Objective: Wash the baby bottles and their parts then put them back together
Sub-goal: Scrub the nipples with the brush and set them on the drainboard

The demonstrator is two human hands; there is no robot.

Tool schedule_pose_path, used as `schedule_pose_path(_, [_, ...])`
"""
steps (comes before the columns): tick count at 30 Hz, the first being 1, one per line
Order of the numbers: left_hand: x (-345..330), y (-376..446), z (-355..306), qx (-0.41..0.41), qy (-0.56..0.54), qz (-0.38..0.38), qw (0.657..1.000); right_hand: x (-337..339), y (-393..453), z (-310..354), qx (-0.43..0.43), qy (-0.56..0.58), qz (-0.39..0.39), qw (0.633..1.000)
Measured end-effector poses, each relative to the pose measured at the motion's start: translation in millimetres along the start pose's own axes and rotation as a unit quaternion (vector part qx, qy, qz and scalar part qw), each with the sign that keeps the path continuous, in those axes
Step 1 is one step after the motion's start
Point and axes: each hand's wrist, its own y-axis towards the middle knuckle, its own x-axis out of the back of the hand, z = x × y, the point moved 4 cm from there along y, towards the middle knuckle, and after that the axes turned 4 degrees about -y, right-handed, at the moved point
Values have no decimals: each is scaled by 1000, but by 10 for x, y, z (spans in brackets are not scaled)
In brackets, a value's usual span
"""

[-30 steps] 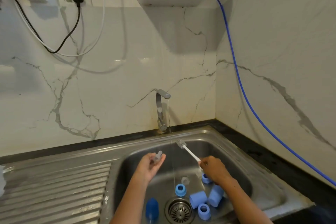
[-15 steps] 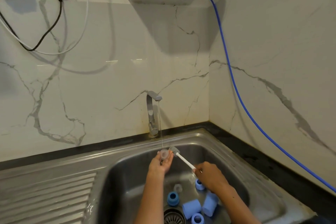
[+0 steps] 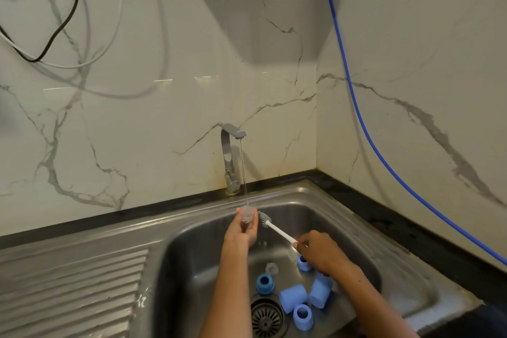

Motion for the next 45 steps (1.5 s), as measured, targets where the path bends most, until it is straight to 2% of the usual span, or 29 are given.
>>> schedule_pose_path(1, [-3,156,47,58,-121,16,991,1,1,4,2,-2,1,1000])
schedule_pose_path(2, [-18,192,49,65,-67,45,995,-1,3,9,3,-3,3,1000])
schedule_pose_path(4, [-17,284,43,71,-58,70,993,-10,5,19,7,-7,5,1000])
schedule_pose_path(8, [-77,248,3,-1,14,116,993,-9,20,13,7,-6,3,1000])
schedule_pose_path(11, [-132,235,4,-28,1,136,990,-16,31,-13,7,-9,8,1000])
schedule_pose_path(16, [-161,179,-12,12,-48,168,985,-51,54,-25,8,-5,16,1000])
schedule_pose_path(18, [-177,160,-11,0,-39,183,982,-59,53,-22,12,-5,18,1000])
schedule_pose_path(23, [-188,213,-77,-119,49,171,977,-64,58,-23,11,-7,18,1000])
schedule_pose_path(26, [-199,196,-58,-191,163,153,956,-77,71,-29,14,-10,17,1000])
schedule_pose_path(28, [-196,189,-45,-216,194,145,946,-84,76,-27,16,-13,18,1000])
schedule_pose_path(35, [-138,220,-129,-202,141,128,961,-100,79,9,20,-14,20,1000])
schedule_pose_path(40, [-150,169,-111,-188,166,125,960,-65,46,70,32,-19,24,999])
schedule_pose_path(45, [-54,29,-92,-180,193,75,962,-37,-50,112,31,-12,36,999])
